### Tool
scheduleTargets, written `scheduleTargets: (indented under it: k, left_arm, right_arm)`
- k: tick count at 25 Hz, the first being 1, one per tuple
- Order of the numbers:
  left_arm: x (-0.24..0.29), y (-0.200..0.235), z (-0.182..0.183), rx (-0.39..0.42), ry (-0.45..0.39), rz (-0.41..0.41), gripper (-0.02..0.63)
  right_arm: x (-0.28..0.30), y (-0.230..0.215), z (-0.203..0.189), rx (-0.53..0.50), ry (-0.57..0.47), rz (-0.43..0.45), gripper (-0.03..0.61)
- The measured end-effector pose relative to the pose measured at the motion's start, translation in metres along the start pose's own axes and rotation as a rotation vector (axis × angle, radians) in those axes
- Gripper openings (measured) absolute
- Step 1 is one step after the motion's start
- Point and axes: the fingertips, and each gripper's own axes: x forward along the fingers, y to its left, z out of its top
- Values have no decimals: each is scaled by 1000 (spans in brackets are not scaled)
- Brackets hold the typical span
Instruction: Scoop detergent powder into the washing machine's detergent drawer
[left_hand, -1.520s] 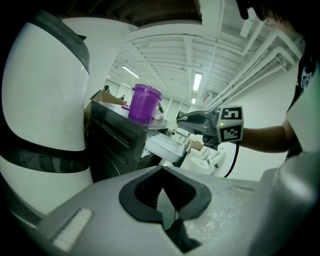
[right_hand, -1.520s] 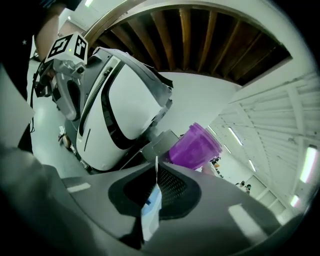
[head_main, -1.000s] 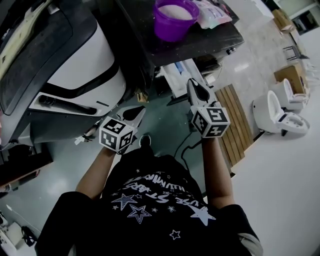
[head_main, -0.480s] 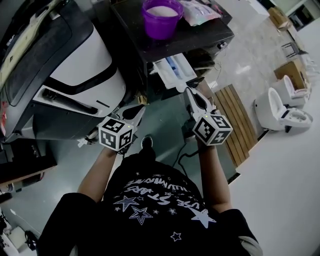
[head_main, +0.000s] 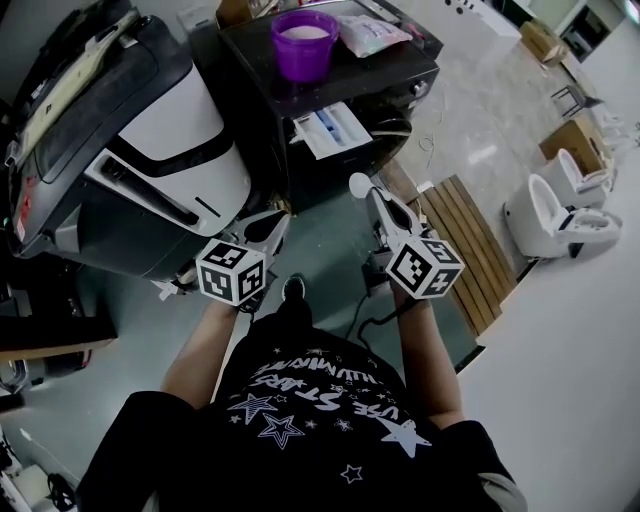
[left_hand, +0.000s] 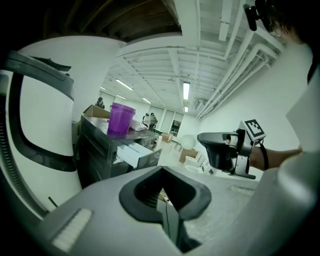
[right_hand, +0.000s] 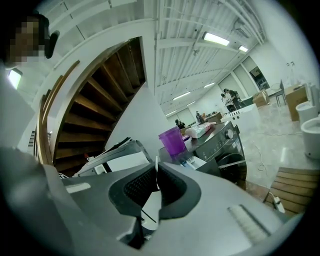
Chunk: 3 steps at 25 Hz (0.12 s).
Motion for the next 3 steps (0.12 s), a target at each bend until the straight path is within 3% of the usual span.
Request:
scheduleTargets:
  k: [3]
  left_arm:
    - [-14, -26, -7, 7, -13, -4, 0]
  right_arm:
    - [-30, 7, -4, 23, -12, 10, 35]
